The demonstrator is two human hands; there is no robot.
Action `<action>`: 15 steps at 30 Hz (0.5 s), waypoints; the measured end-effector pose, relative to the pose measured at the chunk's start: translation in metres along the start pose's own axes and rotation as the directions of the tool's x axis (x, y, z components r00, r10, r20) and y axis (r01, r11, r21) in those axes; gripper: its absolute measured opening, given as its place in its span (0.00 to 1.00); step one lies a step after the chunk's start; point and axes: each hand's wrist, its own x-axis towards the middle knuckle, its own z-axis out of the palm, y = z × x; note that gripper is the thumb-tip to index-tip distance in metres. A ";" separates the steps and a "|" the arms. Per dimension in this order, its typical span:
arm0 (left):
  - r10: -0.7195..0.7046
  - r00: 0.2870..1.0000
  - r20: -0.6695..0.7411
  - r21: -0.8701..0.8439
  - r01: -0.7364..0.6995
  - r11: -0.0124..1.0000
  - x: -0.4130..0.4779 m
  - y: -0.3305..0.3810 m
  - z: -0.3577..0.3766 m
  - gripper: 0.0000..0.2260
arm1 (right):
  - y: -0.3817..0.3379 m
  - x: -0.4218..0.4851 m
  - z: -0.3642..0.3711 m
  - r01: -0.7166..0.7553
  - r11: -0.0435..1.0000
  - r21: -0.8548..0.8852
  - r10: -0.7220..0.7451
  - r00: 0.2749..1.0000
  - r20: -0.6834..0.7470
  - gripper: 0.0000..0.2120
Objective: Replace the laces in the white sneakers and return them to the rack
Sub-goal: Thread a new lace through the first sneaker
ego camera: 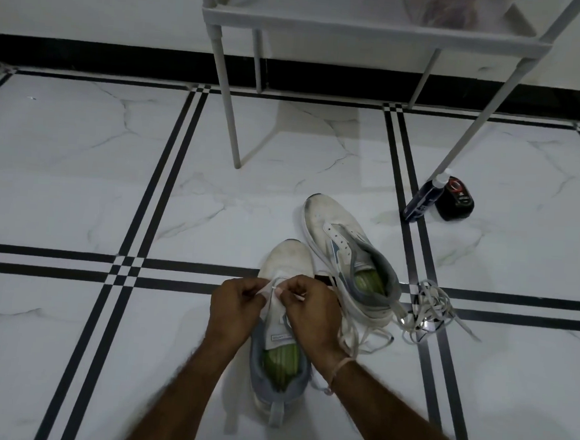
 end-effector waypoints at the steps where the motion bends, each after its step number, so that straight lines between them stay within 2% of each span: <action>1: 0.011 1.000 0.005 -0.004 -0.011 1.000 -0.001 0.001 0.000 0.09 | 0.000 -0.001 0.000 -0.012 1.000 0.015 0.012 1.000 -0.006 0.03; 7: 0.051 0.999 -0.003 0.036 -0.051 0.998 -0.001 -0.004 0.001 0.10 | -0.002 -0.005 0.004 -0.052 0.998 0.016 0.053 0.997 -0.051 0.06; 12: 0.090 0.996 0.008 0.104 -0.091 0.990 -0.003 -0.005 0.001 0.09 | -0.003 -0.006 0.010 -0.063 0.998 0.023 0.065 0.995 -0.079 0.05; 15: 0.073 0.997 -0.011 0.053 -0.072 0.996 -0.007 -0.004 0.000 0.09 | 0.001 -0.008 0.011 -0.016 0.994 0.112 0.021 0.999 -0.047 0.02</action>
